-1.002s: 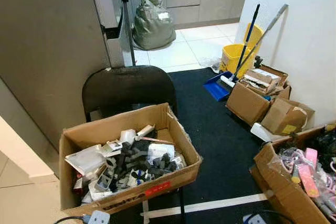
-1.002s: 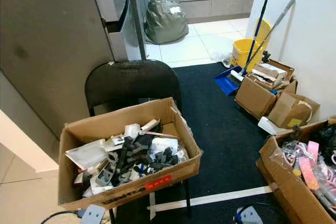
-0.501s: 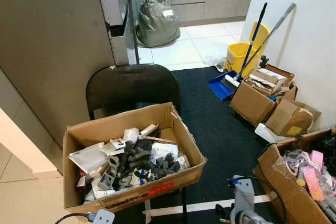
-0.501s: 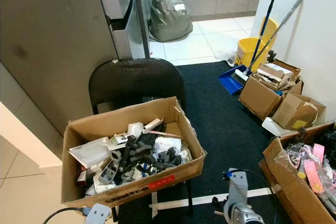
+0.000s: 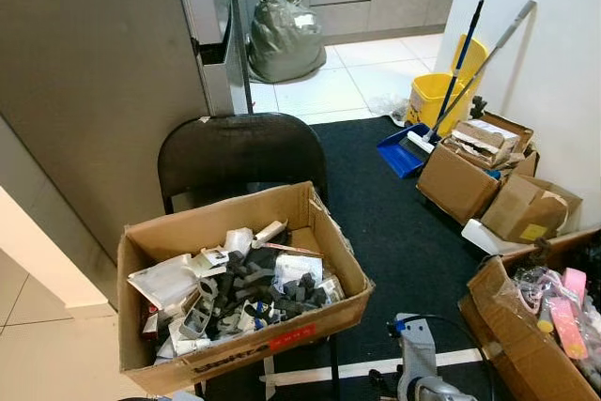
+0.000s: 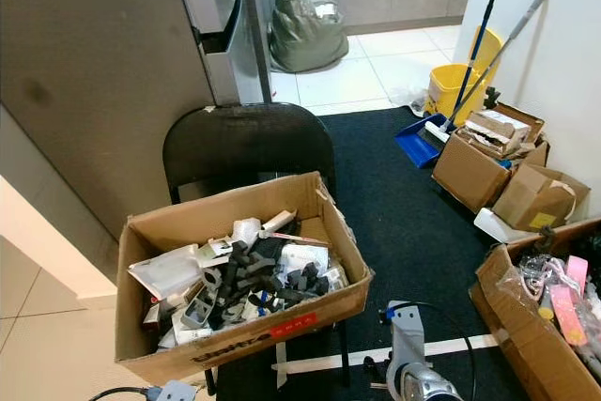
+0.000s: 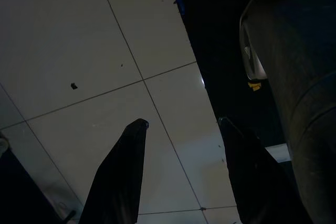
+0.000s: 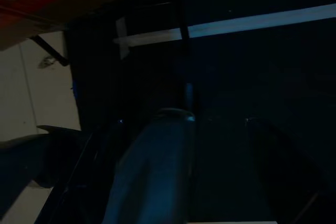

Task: Picking trash to rubbish bin

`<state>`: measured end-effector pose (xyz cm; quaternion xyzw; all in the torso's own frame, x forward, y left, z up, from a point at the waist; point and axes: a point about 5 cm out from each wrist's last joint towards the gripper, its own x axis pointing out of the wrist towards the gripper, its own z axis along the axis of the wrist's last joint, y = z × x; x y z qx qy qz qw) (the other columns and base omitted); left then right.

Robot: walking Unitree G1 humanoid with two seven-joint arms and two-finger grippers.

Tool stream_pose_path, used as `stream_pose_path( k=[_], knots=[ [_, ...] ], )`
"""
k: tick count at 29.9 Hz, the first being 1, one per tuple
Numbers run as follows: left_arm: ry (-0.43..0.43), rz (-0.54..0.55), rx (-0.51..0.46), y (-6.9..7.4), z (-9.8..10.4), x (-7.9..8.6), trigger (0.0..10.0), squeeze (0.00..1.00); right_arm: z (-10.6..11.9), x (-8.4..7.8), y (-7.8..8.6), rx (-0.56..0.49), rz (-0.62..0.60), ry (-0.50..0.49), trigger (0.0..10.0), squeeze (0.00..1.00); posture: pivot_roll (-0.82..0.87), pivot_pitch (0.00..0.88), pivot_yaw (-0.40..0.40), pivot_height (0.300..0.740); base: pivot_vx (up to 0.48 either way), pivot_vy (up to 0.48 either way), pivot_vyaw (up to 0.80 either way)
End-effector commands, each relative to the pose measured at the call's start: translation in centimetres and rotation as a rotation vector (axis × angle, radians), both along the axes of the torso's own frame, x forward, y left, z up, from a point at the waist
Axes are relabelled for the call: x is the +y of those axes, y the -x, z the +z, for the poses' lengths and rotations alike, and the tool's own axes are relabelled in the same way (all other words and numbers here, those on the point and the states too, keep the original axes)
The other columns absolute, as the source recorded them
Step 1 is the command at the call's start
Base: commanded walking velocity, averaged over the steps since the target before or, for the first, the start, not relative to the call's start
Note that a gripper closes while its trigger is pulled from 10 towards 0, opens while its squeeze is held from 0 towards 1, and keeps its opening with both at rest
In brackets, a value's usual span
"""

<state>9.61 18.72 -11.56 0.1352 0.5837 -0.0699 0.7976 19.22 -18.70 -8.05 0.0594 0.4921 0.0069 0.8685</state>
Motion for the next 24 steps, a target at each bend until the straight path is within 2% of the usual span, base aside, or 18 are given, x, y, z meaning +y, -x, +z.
stream_pose_path(
  k=[1, 5, 9, 14, 16, 17, 19, 20, 24],
  knots=[
    [-0.002, -0.005, 0.009, 0.0, 0.0, 0.2, 10.0, 0.0, -0.2, 0.2, 0.3, 0.013, -0.008, -0.014, 10.0, 0.0, -0.05, 0.0, 0.056, 0.74, -0.27, 0.0, 0.0],
    [0.0, -0.006, 0.003, -0.3, 0.1, 0.3, 10.0, 0.0, -0.2, 0.1, 0.4, 0.015, -0.003, -0.01, 10.0, 0.0, -0.06, 0.0, 0.063, 0.74, -0.307, 0.0, 0.0],
    [-0.013, -0.034, 0.012, -0.3, 0.2, 0.7, 10.0, 0.0, -0.2, -0.6, 0.5, -0.002, -0.138, -0.041, 10.0, 0.0, -0.09, 0.01, 0.09, 0.74, -0.326, 0.0, 0.0],
    [-0.021, -0.021, 0.019, 0.0, 0.1, 1.1, 10.0, 0.0, -0.5, -0.5, 1.2, 0.015, -0.136, -0.044, 10.0, 0.0, -0.08, 0.009, 0.088, 0.74, -0.329, 0.0, 0.0],
    [-0.026, 0.036, 0.016, 0.4, 0.1, 1.7, 10.0, 0.0, -1.2, -0.6, 2.8, 0.072, -0.109, -0.015, 10.0, 0.0, -0.05, 0.003, 0.067, 0.74, -0.332, 0.0, 0.0],
    [-0.026, 0.045, 0.016, 0.4, 0.1, 1.8, 10.0, 0.0, -1.3, -0.6, 3.0, 0.079, -0.104, -0.011, 10.0, 0.0, -0.05, 0.003, 0.067, 0.74, -0.337, 0.0, 0.0],
    [-0.021, 0.133, -0.001, 0.3, 0.2, 2.3, 10.0, 0.0, -1.4, -0.5, 3.2, 0.09, -0.063, -0.001, 10.0, 0.0, -0.04, 0.013, 0.06, 0.74, -0.352, 0.0, 0.0],
    [-0.021, 0.133, -0.001, 0.3, 0.2, 2.3, 10.0, 0.0, -1.4, -0.5, 3.2, 0.09, -0.063, -0.001, 10.0, 0.0, -0.04, 0.013, 0.06, 0.74, -0.352, 0.0, 0.0],
    [-0.044, 0.228, -0.015, 0.8, 0.5, 4.0, 10.0, 0.0, -0.9, 0.3, 1.9, 0.053, -0.011, -0.01, 10.0, 0.0, -0.01, 0.034, 0.038, 0.74, -0.352, 0.0, 0.0]
  ],
)
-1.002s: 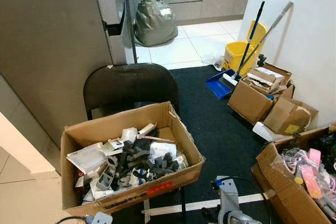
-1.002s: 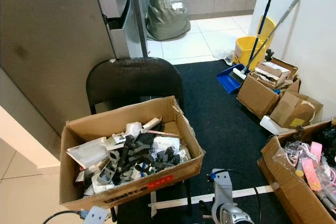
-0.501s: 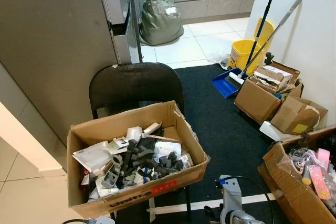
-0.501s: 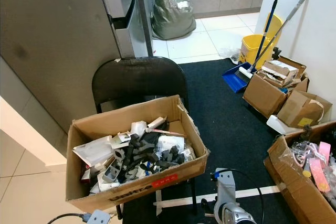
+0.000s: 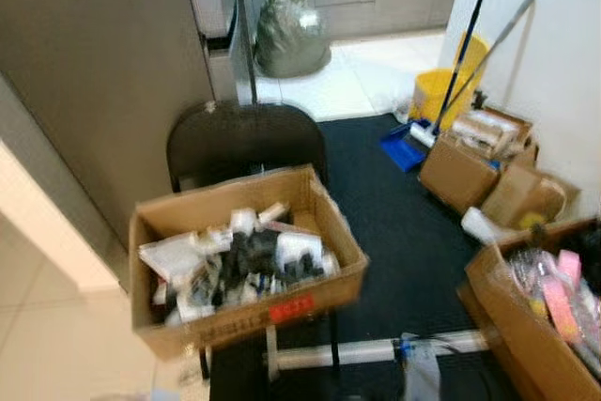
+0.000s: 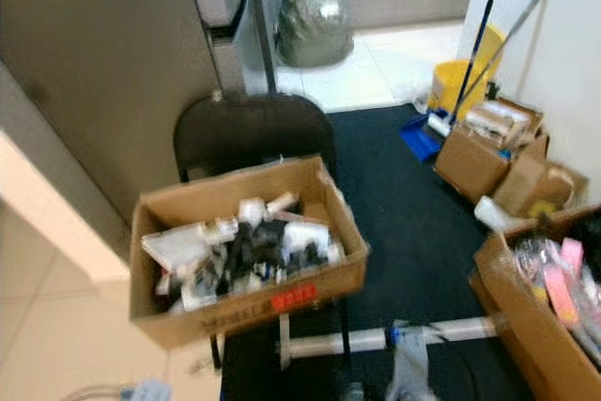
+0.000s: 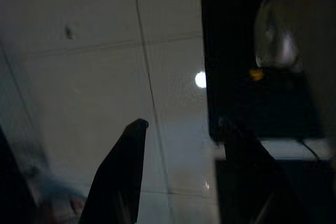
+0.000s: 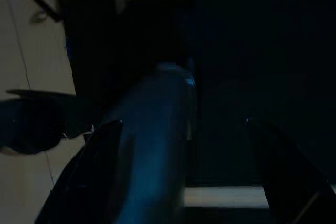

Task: Picking trash to rubbish bin

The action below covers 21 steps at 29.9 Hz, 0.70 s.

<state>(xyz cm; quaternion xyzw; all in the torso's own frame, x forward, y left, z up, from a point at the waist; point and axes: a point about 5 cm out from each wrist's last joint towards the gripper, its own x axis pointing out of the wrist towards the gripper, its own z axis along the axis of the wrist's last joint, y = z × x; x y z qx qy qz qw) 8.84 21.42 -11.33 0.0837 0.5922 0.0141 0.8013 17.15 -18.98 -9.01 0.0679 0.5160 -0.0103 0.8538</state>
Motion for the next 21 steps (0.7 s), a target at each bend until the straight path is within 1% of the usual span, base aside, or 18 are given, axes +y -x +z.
stream_pose_path(
  k=[1, 3, 5, 6, 7, 10, 11, 12, 16, 17, 20, 21],
  knots=[
    [-0.028, 0.03, -0.006, 0.0, 0.2, 1.3, 10.0, 0.0, 0.0, 0.6, -0.2, -0.005, 0.024, -0.011, 10.0, 0.0, -0.01, 0.034, 0.038, 0.74, -0.352, 0.0, 0.0],
    [-0.049, 0.105, -0.008, 0.6, 0.4, 2.5, 10.0, 0.0, 0.3, 0.8, -0.8, -0.01, 0.097, 0.011, 10.0, 0.0, 0.01, 0.05, 0.027, 0.74, -0.351, 0.0, 0.0],
    [-0.049, 0.105, -0.008, 0.6, 0.4, 2.5, 10.0, 0.0, 0.3, 0.8, -0.8, -0.01, 0.097, 0.011, 10.0, 0.0, 0.01, 0.05, 0.027, 0.74, -0.352, 0.0, 0.0],
    [-0.04, 0.158, 0.011, 1.8, 0.2, 2.5, 10.0, 0.0, 0.1, 0.7, -0.4, 0.007, 0.141, 0.036, 10.0, 0.0, 0.0, 0.055, 0.025, 0.74, -0.349, 0.0, 0.0],
    [-0.036, 0.171, 0.022, 2.4, 0.1, 2.4, 10.0, 0.0, 0.0, 0.6, -0.3, 0.013, 0.152, 0.043, 10.0, 0.0, 0.0, 0.056, 0.024, 0.74, -0.349, 0.0, 0.0],
    [-0.031, 0.185, 0.047, 3.5, -0.1, 2.2, 10.0, 0.0, -0.1, 0.7, 0.0, 0.017, 0.162, 0.038, 10.0, 0.0, 0.0, 0.058, 0.02, 0.74, -0.344, 0.0, 0.0],
    [-0.031, 0.185, 0.047, 3.5, -0.1, 2.2, 10.0, 0.0, -0.1, 0.7, 0.0, 0.017, 0.162, 0.038, 10.0, 0.0, 0.0, 0.058, 0.02, 0.74, -0.341, 0.0, 0.0],
    [-0.028, 0.205, 0.056, 4.1, -0.2, 2.1, 10.0, 0.0, -0.3, 0.5, 0.5, 0.035, 0.184, 0.05, 10.0, 0.0, 0.02, 0.042, 0.026, 0.74, -0.341, 0.0, 0.0],
    [-0.021, 0.219, 0.051, 4.1, -0.3, 2.0, 10.0, 0.0, -0.4, 0.1, 0.9, 0.054, 0.191, 0.067, 10.0, 0.0, 0.04, 0.038, 0.029, 0.74, -0.341, 0.0, 0.0],
    [-0.024, 0.216, 0.039, 3.7, -0.2, 2.1, 10.0, 0.0, -0.4, 0.4, 0.8, 0.054, 0.195, 0.066, 10.0, 0.0, 0.05, 0.037, 0.03, 0.74, -0.341, 0.0, 0.0],
    [-0.026, 0.214, 0.031, 3.3, -0.1, 2.2, 10.0, 0.0, -0.4, 0.7, 0.8, 0.053, 0.198, 0.065, 10.0, 0.0, 0.05, 0.037, 0.03, 0.74, -0.344, 0.0, 0.0],
    [-0.032, 0.205, 0.019, 2.9, 0.0, 2.4, 10.0, 0.0, -0.3, 1.2, 0.4, 0.043, 0.209, 0.059, 10.0, 0.0, 0.05, 0.039, 0.032, 0.74, -0.345, 0.0, 0.0]
  ],
)
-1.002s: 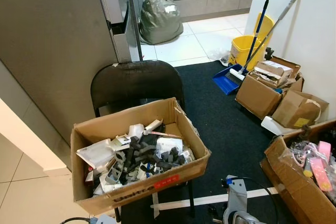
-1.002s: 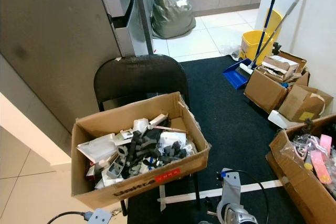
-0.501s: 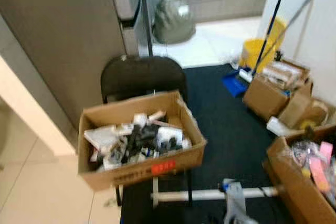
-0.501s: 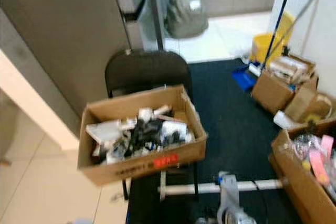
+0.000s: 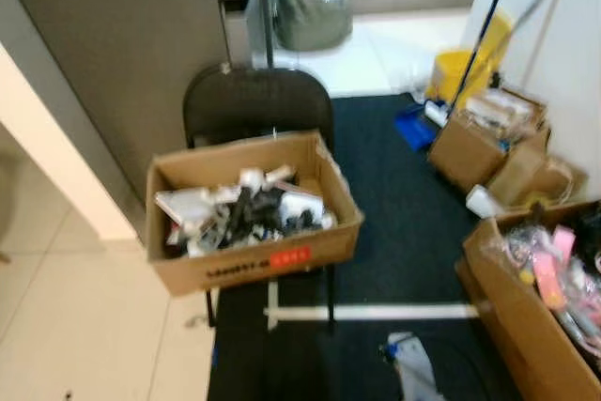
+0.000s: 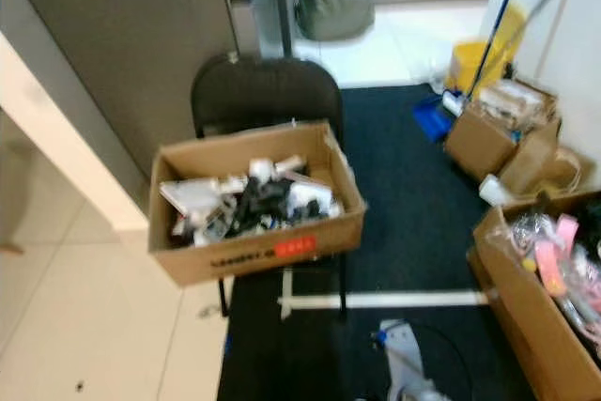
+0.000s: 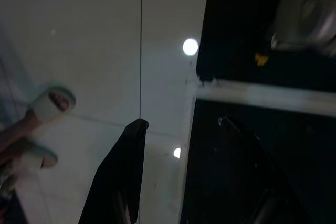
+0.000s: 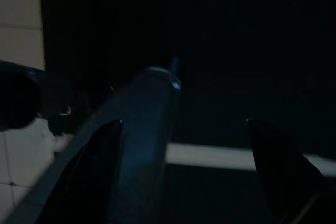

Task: Picking trash to rubbish bin

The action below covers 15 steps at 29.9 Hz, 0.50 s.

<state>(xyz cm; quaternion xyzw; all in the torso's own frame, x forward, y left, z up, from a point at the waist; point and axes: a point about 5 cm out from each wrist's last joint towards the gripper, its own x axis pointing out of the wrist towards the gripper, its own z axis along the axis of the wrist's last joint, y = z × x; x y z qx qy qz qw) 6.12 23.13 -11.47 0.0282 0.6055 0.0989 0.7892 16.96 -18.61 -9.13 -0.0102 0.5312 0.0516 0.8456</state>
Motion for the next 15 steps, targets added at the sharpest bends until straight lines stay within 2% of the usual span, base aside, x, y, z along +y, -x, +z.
stream_pose_path(
  k=[1, 5, 10, 15],
  knots=[
    [-0.024, -0.007, -0.008, -0.2, 0.2, 0.8, 10.0, 0.0, -0.1, 1.5, -0.1, 0.004, 0.036, -0.019, 10.0, 0.0, 0.05, 0.04, 0.033, 0.74, -0.345, 0.0, 0.0],
    [-0.026, -0.015, -0.019, -0.8, 0.3, 0.9, 10.0, 0.0, 0.1, 2.5, -0.8, -0.018, 0.076, -0.032, 10.0, 0.0, 0.06, 0.037, 0.036, 0.74, -0.344, 0.0, 0.0],
    [-0.021, -0.014, -0.028, -1.1, 0.3, 0.5, 10.0, 0.0, 0.0, 2.2, -0.5, 0.001, 0.105, -0.009, 10.0, 0.0, 0.08, 0.039, 0.015, 0.74, -0.345, 0.0, 0.0],
    [-0.011, 0.005, -0.024, -0.8, 0.2, 0.1, 10.0, 0.0, -0.2, 1.7, 0.0, 0.019, 0.126, 0.013, 10.0, 0.0, 0.09, 0.041, 0.0, 0.74, -0.348, 0.0, 0.0]
  ],
)
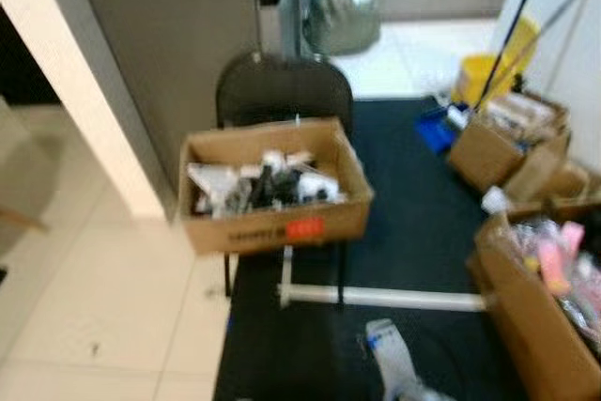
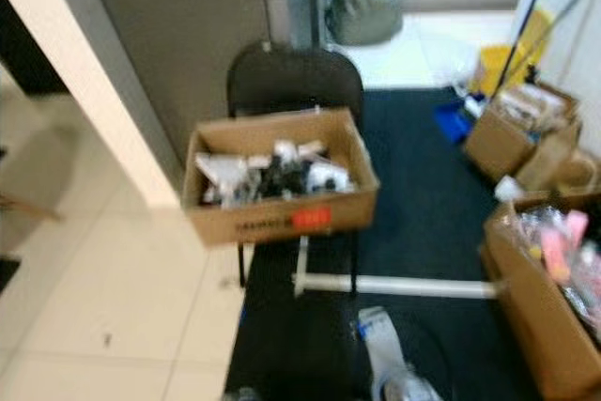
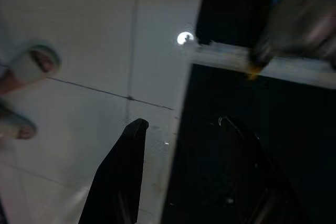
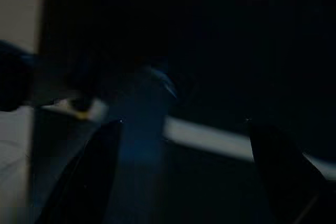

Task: Picking trash to rubbish bin

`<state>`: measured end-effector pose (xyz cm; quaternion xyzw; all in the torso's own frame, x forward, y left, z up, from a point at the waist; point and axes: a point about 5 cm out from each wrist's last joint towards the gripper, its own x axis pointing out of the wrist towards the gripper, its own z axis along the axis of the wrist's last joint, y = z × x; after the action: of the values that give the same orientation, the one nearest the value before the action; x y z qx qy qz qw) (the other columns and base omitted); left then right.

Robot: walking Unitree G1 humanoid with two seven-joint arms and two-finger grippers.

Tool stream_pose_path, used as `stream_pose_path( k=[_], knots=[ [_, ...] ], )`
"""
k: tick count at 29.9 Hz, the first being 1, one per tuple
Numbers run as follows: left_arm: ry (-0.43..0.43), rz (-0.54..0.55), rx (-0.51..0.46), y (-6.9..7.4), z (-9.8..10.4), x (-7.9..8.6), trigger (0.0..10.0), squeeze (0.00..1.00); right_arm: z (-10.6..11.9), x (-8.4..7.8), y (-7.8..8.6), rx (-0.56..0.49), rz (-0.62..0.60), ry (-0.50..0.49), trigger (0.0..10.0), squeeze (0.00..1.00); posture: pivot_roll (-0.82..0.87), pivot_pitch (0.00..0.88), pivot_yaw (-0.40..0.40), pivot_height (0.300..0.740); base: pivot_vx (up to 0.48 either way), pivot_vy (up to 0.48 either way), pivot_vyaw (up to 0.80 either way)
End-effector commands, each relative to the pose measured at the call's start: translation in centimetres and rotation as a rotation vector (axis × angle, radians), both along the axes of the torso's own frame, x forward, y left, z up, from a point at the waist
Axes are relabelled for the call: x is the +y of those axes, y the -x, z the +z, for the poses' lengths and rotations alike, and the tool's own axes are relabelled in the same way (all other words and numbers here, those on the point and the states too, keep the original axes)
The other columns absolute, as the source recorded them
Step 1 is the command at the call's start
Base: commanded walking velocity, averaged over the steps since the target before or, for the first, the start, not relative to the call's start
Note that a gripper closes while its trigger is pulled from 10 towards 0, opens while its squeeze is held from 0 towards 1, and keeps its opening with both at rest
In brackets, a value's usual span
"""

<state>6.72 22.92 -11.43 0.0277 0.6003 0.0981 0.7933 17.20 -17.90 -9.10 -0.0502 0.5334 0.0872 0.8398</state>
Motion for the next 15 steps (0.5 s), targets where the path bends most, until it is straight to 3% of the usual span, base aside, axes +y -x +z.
stream_pose_path(
  k=[1, 7, 15],
  knots=[
    [-0.009, 0.009, -0.008, -0.09, 0.07, 0.23, 10.0, 0.0, -0.19, 0.94, 0.23, 0.016, 0.026, -0.013, 10.0, 0.0, 0.09, 0.042, -0.002, 0.74, -0.349, 0.0, 0.0],
    [0.011, 0.024, 0.012, 0.84, -0.25, -0.62, 10.0, 0.0, -0.07, 0.72, -0.01, 0.009, 0.039, 0.0, 10.0, 0.0, 0.1, 0.039, -0.013, 0.74, -0.35, 0.0, 0.0],
    [0.013, 0.024, 0.007, 0.8, -0.25, -0.68, 10.0, 0.0, 0.25, 0.85, -0.74, -0.008, 0.053, 0.001, 10.0, 0.0, 0.11, 0.038, -0.017, 0.74, -0.349, 0.0, 0.0]
  ],
)
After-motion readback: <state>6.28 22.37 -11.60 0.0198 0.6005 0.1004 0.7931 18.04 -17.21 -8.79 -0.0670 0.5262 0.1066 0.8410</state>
